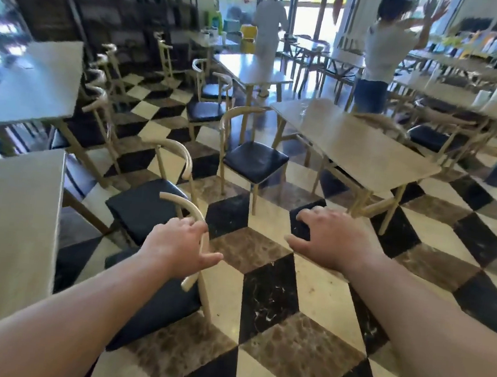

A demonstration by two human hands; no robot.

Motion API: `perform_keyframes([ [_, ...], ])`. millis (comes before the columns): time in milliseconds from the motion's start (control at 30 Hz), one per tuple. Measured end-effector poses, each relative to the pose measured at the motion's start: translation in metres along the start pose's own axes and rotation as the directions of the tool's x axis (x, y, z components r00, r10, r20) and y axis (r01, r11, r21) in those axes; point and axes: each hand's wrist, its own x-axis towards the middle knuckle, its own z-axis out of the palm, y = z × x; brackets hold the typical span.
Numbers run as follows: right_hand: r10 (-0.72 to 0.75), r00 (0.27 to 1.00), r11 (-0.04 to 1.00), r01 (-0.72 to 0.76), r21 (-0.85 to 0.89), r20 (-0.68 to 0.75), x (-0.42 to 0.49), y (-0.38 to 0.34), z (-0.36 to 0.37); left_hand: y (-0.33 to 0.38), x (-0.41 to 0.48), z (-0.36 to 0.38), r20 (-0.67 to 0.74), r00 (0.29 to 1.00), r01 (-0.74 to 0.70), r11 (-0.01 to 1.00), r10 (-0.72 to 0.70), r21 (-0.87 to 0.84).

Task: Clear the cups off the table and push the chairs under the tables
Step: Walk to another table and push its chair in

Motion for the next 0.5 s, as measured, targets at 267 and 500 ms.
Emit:
perform_keyframes([
  [267, -0.197, 0.980, 0.980, 0.196, 0.027, 0.037, 0.167, -0.014, 0.023, -0.049, 0.126, 0.016, -0.080, 0.982, 0.159, 0.978, -0.170, -0.132],
  [500, -0.314, 0.946, 0.949, 0.316, -0.008, 0.086, 0.330, -0.024, 0.013, -0.106, 0.248, 0.005, -0.067, 0.960, 0.247, 0.935, -0.271, -0.255],
])
